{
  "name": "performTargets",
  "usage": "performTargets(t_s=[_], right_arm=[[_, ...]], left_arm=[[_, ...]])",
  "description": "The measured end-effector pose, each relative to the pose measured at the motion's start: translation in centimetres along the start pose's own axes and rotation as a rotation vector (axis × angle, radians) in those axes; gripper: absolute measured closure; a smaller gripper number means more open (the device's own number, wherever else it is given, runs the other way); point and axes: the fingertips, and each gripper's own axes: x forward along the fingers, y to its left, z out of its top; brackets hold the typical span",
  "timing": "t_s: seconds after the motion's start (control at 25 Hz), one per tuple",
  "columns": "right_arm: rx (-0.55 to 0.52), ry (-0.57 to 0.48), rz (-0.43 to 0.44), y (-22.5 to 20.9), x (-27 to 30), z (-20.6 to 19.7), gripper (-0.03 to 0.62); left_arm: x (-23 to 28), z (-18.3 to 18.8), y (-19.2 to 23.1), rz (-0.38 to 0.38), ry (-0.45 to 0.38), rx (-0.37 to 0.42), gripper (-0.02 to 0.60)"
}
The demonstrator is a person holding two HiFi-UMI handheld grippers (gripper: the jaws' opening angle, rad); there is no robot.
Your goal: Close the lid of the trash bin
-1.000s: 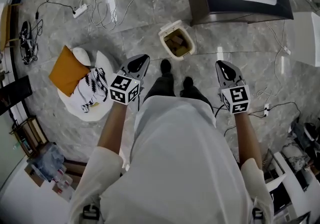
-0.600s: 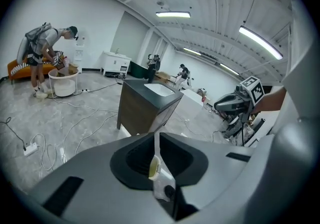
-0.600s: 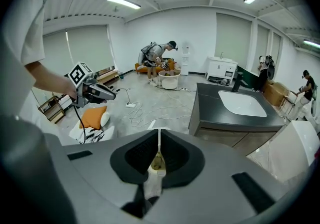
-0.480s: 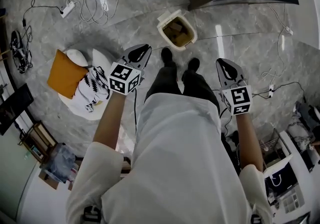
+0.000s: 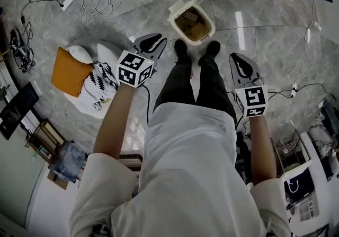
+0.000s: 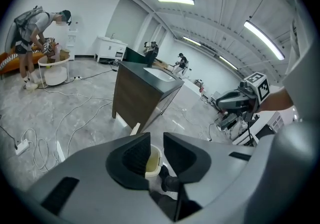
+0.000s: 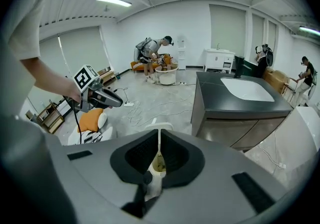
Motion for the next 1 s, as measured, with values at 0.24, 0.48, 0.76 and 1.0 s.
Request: performTargets(t_s=[0.24,0.48,0.76,1.0], right_arm=[[0.011,0.036,0.018,-0.4,2.6,-2.2,0.559],[0.042,0.083,0.051,-0.3,4.9,-5.3,0.557],[0.081,0.106,0.076,0.3,6.7,-7.3,0.559],[0.103,0.111,0.081,0.1,7.8,-8.5,0.559]], left_arm=[[4.6,-2.4,2.2,-0.007,0.076,-0.005,0.451],[8.9,-4.4,4.5,-0.012,0.139,0.010,0.443],[13.3,-6.5,7.5,-0.010,0.251,0.050,0.377],[16.3,-7.7,8.9,-0.007,0.299,0.063,0.364]])
